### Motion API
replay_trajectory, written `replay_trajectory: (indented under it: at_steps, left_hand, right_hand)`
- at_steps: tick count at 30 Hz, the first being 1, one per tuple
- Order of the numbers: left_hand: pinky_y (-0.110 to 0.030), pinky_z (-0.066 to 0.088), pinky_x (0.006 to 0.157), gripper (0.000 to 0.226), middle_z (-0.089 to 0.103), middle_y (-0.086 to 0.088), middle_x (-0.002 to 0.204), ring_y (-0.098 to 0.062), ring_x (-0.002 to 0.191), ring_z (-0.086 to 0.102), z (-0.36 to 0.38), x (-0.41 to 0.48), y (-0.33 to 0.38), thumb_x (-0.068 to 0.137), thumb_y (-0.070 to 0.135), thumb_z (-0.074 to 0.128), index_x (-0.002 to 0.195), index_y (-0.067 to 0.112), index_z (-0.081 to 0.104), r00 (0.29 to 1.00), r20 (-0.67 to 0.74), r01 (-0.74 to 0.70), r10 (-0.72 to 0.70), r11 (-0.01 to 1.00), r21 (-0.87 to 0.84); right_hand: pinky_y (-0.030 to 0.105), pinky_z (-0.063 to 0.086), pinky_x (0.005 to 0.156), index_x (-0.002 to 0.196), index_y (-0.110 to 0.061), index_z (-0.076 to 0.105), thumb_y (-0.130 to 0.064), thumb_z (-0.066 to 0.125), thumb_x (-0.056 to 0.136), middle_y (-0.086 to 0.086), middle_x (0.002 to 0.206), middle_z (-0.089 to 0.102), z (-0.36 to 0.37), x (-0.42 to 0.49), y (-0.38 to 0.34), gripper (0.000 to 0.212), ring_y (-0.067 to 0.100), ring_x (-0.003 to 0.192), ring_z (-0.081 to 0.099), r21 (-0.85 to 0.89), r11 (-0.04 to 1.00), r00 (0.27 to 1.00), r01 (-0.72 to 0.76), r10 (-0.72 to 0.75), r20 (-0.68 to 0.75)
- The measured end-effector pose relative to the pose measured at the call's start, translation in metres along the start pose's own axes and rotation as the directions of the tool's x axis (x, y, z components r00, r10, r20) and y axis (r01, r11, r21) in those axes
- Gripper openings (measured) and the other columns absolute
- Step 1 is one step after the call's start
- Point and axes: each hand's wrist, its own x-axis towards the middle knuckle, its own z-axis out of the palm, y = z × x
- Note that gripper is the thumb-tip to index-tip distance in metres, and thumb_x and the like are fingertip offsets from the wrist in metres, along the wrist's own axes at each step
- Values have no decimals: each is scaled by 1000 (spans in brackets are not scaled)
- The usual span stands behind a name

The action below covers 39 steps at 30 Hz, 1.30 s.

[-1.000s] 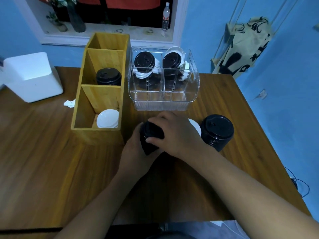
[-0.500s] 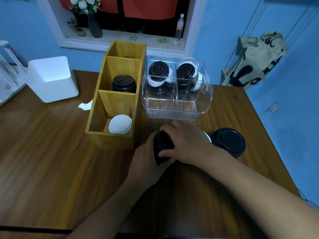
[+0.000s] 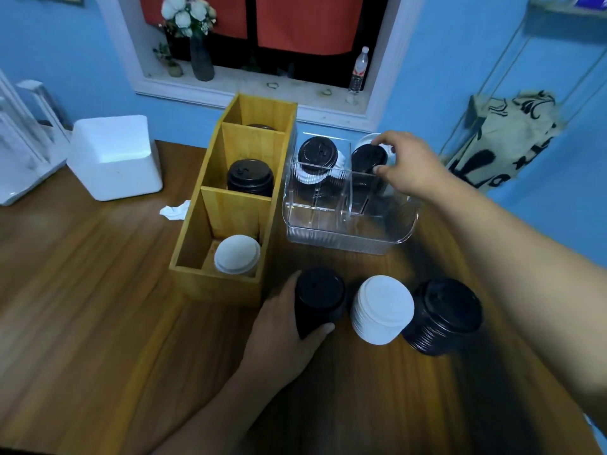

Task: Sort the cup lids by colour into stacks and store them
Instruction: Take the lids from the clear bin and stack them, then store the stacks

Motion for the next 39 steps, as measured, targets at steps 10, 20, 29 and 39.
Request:
replay_trajectory:
  at_steps: [10,20,29,39]
  left_hand:
    - [1,12,101,99,33,23,154,16,123,21,-1,1,3,81,60,75,156,40,13,1000,22,4,-4,1000,28]
    - [1,12,98,100,36,21,154,18,124,21,-1,1,0,79,59,76,156,39,16,1000,10,-2,2,999,38]
    - [-22,30,109,95,47,7,150,-12,135,44,-2,2,3,79,49,80,155,22,30,999,-9,-44,45,998,43]
    - [-29,34,110,94,46,6,152,-15,138,42,-2,0,6,79,50,79,154,22,30,998,2,-60,60,997,50]
  right_hand:
    - [28,50,78,114,-17,67,-28,78,87,4,104,66,20,52,8,32,23,90,63,302,933,976,-197,217,-32]
    - [24,56,67,118,-16,64,-6,74,90,5,101,59,-23,-43,5,31,17,77,64,838,536,954,-107,292,-64]
    - [29,58,67,112,-21,72,-4,71,84,2,105,73,4,-253,-12,34,19,87,71,908,231,925,-350,237,296]
    - [45,61,65,107,-26,65,-20,78,87,6,85,68,67,-336,-2,25,17,62,70,637,549,838,-540,423,346]
